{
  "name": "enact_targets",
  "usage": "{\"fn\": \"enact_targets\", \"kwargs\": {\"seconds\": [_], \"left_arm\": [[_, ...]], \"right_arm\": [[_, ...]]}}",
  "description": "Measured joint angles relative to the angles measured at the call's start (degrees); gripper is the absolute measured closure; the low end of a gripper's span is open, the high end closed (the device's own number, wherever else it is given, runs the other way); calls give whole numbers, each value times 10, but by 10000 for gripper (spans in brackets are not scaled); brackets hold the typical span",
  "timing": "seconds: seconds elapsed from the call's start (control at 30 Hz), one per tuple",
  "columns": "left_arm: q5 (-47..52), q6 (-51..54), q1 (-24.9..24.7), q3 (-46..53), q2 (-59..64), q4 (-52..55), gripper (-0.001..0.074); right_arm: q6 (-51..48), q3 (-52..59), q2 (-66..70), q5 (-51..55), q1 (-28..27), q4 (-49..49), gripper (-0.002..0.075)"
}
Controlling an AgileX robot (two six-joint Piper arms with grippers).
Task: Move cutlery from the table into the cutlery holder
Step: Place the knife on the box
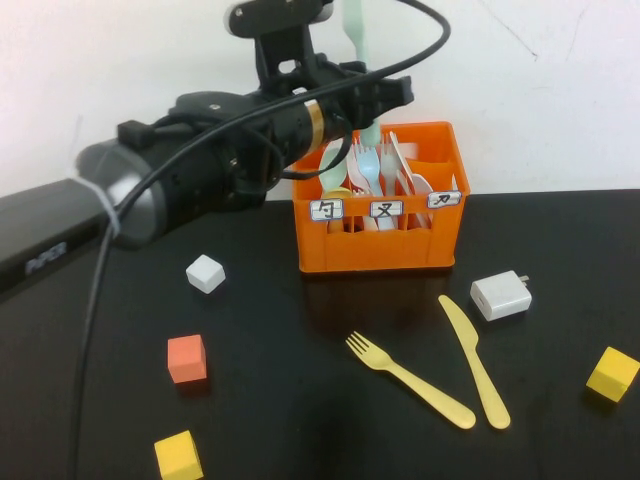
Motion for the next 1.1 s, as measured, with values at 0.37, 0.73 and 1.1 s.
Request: {"fn": "enact_targets", "kwargs": {"seconds": [0.37, 0.73, 1.1], "left_arm": [[-37, -26, 0, -110, 122, 10, 605], [-47, -49, 0, -170, 196, 12, 605], [-107, -50, -2, -232, 259, 16, 605]], "right_arm": [[-8, 0, 0, 47, 0, 0, 728], [-9, 0, 0, 61, 0, 11, 728], [-9, 0, 0, 67, 0, 11, 728]]}}
